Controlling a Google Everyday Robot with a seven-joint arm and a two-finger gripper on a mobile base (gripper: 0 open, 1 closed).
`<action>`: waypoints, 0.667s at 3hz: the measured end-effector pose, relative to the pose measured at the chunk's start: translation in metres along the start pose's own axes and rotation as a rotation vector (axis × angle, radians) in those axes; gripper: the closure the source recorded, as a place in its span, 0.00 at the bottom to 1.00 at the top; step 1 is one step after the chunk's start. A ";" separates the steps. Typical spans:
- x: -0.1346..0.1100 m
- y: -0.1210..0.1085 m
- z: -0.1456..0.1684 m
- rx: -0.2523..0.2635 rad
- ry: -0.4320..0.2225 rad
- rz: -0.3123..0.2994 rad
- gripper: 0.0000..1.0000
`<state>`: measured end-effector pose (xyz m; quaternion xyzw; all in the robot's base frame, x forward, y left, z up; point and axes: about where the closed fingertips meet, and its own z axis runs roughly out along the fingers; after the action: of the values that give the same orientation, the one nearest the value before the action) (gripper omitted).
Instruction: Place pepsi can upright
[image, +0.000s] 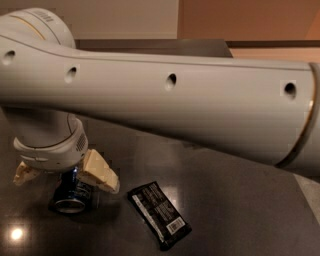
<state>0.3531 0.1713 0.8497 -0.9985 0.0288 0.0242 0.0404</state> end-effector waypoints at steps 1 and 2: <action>0.001 0.002 0.005 -0.030 0.018 -0.013 0.18; 0.003 0.003 0.005 -0.045 0.018 -0.009 0.41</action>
Offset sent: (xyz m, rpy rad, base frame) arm 0.0052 -0.0086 -0.0080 -0.0780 -0.0010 0.0052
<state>0.3557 0.1684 0.8441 -0.9994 0.0240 0.0158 0.0180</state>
